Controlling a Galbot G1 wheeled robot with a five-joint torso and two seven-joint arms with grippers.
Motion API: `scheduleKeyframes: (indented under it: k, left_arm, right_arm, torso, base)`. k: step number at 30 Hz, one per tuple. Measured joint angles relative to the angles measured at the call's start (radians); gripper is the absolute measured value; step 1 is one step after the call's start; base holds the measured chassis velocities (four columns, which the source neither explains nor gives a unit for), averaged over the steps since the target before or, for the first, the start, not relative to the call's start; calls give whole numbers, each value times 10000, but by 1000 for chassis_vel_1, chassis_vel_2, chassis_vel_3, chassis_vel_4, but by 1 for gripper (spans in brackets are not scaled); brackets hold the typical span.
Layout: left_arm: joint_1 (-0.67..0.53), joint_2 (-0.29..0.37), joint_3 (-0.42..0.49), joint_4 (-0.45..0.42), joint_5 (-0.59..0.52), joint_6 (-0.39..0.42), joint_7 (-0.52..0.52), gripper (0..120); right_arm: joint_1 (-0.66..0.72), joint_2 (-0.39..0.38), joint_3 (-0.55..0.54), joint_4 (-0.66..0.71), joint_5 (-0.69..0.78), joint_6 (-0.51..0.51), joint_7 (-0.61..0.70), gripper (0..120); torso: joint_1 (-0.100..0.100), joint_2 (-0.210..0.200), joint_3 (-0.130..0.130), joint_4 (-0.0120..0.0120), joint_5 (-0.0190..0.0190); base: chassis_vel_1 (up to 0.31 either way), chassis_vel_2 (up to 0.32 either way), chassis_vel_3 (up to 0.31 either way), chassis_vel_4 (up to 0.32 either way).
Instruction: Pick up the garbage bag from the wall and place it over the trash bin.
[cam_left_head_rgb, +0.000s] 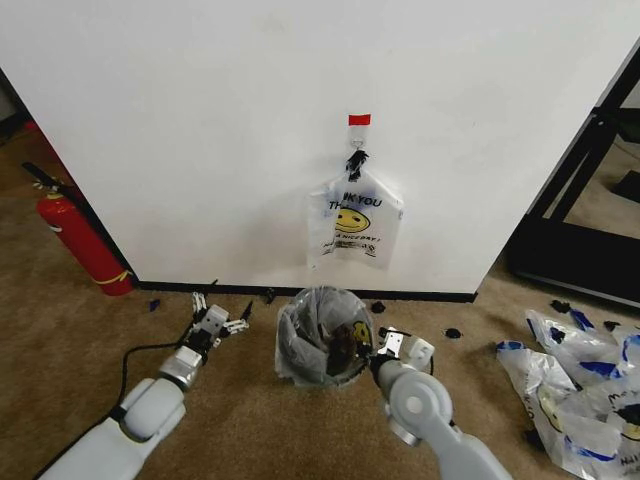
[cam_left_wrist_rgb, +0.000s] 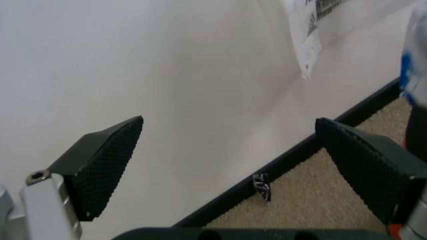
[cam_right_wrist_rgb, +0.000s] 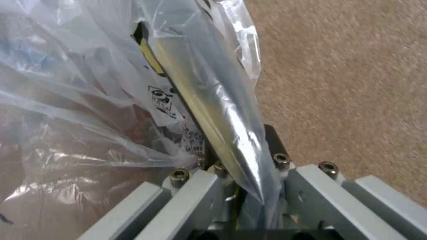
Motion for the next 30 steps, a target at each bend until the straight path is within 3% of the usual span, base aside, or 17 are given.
scheduleKeyframes:
  k: [8,14,18,30]
  left_arm:
    - [174,-231,-23,-44,92,31,20,100]
    - [160,-284,18,-46,136,46,54,100]
    - [99,-285,41,-34,134,55,76,100]
    - [106,-254,-40,-85,36,58,85,100]
  right_arm:
    - [331,417,4,-986,-407,-22,-178,0]
    - [420,529,-16,-1164,-768,-12,-255,0]
    - [270,390,-80,-648,-899,-34,-498,17]
    - [-244,-230,76,1386,-918,-630,-165,58]
  torso:
    - [-3,6,-6,-9,-10]
    - [-3,6,-3,-5,3]
    - [2,-2,6,3,15]
    - [2,-2,1,2,1]
  base:
    - [0,0,0,0]
    - [0,0,0,0]
    - [0,0,0,0]
    - [0,0,0,0]
